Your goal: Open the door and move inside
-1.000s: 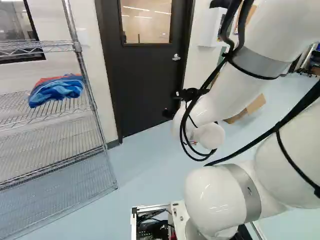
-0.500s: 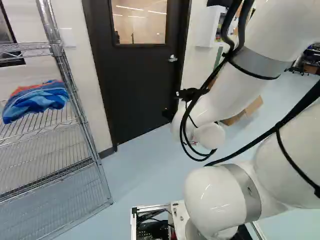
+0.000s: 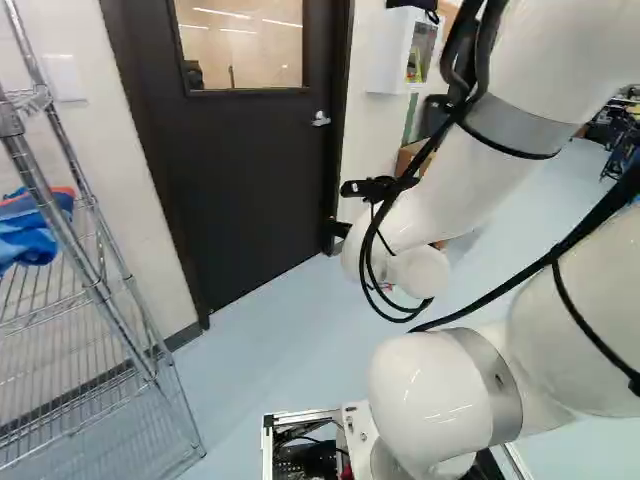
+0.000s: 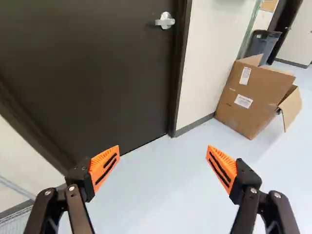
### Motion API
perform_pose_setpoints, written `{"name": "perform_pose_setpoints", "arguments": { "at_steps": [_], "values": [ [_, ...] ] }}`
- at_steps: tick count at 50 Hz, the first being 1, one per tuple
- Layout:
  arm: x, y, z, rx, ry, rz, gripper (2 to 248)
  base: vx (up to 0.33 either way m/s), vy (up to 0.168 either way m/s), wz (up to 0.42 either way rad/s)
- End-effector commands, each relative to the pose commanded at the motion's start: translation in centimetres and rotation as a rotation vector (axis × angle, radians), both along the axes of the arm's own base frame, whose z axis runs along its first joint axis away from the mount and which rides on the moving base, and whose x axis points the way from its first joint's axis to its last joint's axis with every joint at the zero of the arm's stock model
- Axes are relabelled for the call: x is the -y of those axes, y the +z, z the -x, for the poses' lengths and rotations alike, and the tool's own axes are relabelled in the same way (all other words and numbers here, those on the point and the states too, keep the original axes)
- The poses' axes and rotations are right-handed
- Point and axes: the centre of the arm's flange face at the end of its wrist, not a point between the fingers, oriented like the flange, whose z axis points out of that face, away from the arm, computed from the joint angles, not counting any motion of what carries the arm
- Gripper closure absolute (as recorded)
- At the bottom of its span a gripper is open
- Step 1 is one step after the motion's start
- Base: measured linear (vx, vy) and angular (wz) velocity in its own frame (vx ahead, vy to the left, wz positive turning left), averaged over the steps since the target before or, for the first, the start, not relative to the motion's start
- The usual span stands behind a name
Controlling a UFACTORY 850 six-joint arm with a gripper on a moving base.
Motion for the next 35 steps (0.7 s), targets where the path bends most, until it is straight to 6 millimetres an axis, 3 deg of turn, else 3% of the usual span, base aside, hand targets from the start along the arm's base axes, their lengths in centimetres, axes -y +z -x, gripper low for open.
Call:
{"name": "perform_pose_setpoints", "arguments": {
  "at_steps": [14, 35],
  "values": [
    [0.00, 0.00, 0.00, 0.000, 0.000, 0.000, 3, 0.182, -0.040, -0.212],
    [0.00, 0.00, 0.00, 0.000, 0.000, 0.000, 3, 0.170, 0.001, -0.023]
  ]
}}
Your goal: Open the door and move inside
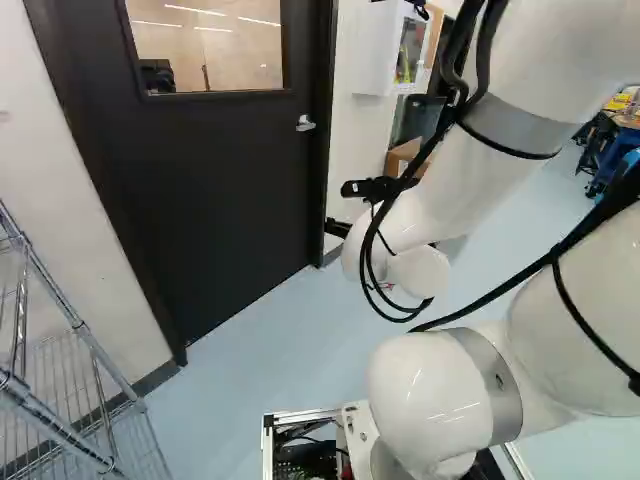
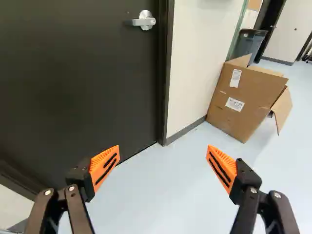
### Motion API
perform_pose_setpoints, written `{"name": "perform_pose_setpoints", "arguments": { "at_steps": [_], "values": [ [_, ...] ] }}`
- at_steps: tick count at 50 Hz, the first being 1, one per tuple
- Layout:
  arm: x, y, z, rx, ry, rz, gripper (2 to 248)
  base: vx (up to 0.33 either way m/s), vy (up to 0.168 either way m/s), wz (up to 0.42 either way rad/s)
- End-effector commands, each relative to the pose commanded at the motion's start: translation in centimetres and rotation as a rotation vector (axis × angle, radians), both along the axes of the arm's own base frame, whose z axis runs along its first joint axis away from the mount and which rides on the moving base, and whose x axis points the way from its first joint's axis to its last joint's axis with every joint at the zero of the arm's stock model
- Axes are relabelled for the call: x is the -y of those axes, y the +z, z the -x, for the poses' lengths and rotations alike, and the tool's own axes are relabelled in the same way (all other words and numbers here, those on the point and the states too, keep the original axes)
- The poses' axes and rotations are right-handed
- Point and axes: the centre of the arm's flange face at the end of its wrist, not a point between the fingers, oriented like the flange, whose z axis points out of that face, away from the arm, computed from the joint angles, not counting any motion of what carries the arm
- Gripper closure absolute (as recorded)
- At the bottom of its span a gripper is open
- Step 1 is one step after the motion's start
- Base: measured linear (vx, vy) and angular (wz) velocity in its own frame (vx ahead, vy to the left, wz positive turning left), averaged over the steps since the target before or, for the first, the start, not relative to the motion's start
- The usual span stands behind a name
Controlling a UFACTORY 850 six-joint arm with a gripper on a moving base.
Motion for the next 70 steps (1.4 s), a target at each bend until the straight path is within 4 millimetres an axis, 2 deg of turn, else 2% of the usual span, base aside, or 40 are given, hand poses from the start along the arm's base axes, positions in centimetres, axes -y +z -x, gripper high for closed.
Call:
{"name": "perform_pose_setpoints", "arguments": {
  "at_steps": [70],
  "values": [
    [0.00, 0.00, 0.00, 0.000, 0.000, 0.000, 3, 0.177, 0.000, -0.022]
  ]
}}
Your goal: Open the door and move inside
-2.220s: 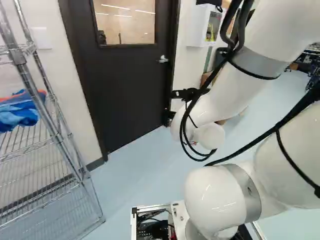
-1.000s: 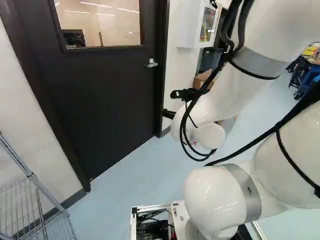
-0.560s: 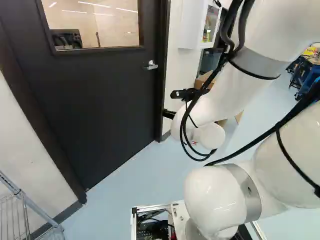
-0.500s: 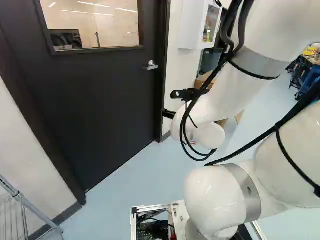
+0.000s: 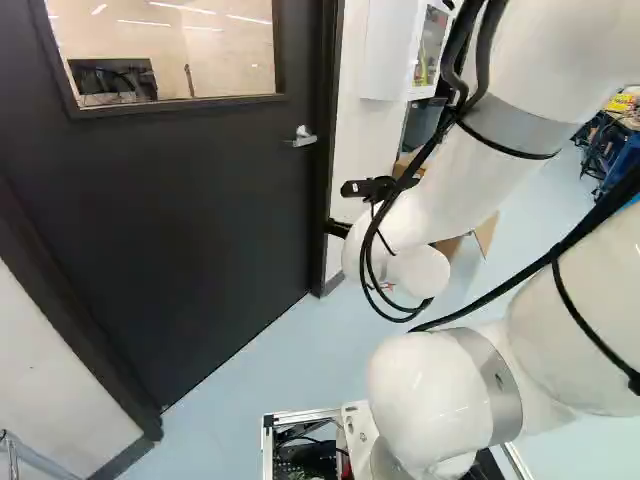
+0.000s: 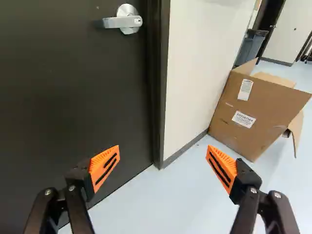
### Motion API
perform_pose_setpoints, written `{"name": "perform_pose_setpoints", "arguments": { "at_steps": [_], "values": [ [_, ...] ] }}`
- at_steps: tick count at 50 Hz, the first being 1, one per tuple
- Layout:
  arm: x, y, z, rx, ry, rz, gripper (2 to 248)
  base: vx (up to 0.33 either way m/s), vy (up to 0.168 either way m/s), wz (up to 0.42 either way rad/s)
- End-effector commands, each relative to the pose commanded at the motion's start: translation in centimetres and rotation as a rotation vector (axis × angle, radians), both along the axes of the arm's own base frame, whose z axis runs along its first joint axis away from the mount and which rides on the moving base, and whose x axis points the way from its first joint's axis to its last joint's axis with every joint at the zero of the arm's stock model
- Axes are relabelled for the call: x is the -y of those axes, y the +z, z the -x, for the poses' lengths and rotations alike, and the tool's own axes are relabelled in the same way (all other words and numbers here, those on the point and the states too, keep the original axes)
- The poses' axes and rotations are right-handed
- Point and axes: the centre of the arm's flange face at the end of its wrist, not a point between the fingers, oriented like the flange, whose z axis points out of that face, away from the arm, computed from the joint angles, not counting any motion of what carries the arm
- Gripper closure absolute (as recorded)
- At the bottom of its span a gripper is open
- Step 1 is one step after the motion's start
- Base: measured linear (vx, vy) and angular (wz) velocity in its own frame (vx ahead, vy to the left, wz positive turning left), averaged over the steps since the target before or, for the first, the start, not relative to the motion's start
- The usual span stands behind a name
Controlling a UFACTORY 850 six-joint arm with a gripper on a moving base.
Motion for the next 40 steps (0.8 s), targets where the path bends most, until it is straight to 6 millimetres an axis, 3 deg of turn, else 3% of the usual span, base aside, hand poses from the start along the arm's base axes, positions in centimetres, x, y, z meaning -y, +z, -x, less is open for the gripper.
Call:
{"name": "perform_pose_setpoints", "arguments": {
  "at_steps": [23, 40],
  "values": [
    [0.00, 0.00, 0.00, 0.000, 0.000, 0.000, 3, 0.158, 0.001, -0.019],
    [0.00, 0.00, 0.00, 0.000, 0.000, 0.000, 3, 0.014, 0.000, -0.002]
  ]
}}
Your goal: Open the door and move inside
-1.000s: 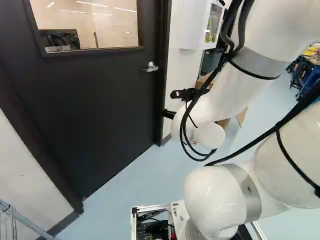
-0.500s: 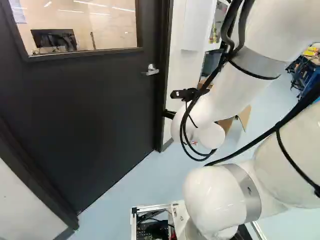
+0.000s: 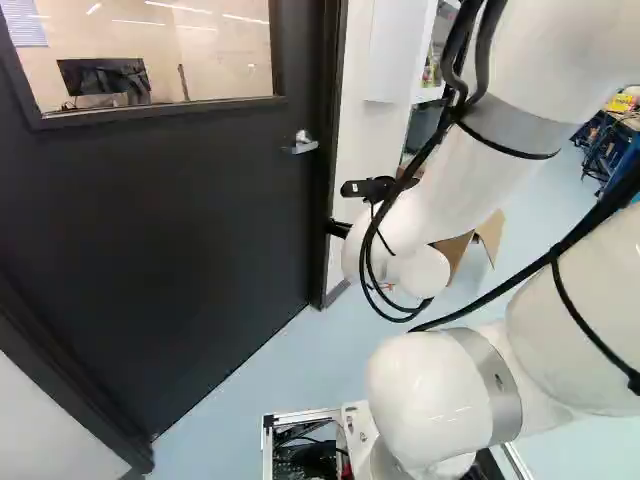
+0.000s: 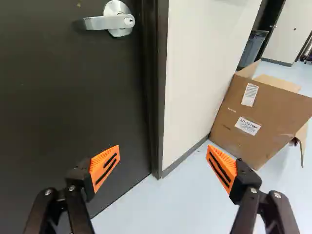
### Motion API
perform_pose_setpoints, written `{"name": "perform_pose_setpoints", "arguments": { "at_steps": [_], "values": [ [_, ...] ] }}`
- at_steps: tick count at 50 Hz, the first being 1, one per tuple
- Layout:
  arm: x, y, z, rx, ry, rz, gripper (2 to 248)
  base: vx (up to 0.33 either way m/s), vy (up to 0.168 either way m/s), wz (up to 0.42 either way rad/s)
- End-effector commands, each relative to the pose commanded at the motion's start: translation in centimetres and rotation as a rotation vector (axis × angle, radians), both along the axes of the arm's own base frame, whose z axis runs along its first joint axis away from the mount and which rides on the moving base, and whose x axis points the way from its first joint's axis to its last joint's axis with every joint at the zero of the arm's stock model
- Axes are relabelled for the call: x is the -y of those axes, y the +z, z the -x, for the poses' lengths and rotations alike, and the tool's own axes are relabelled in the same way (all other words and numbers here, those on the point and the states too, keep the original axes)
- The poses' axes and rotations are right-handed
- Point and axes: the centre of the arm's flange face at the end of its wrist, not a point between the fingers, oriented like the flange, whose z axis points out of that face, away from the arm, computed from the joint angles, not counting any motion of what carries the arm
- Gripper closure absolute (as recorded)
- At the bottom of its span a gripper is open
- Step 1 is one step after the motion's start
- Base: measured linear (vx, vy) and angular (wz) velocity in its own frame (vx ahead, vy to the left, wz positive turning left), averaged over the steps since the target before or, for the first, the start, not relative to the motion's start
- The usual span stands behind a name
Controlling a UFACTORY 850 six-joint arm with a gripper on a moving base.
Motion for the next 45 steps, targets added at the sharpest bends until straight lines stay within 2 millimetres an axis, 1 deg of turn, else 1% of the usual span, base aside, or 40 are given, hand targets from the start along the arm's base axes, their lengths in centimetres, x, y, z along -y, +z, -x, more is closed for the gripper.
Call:
{"name": "perform_pose_setpoints", "arguments": {
  "at_steps": [17, 32, 45],
  "values": [
    [0.0, 0.1, -0.5, -0.002, 0.000, 0.000, 3, 0.000, 0.000, 0.000],
    [-0.1, 0.3, -2.0, -0.007, 0.003, 0.000, 3, 0.000, 0.000, 0.000],
    [-0.2, 1.4, -3.5, 0.019, 0.011, 0.002, 3, 0.000, 0.000, 0.000]
  ]
}}
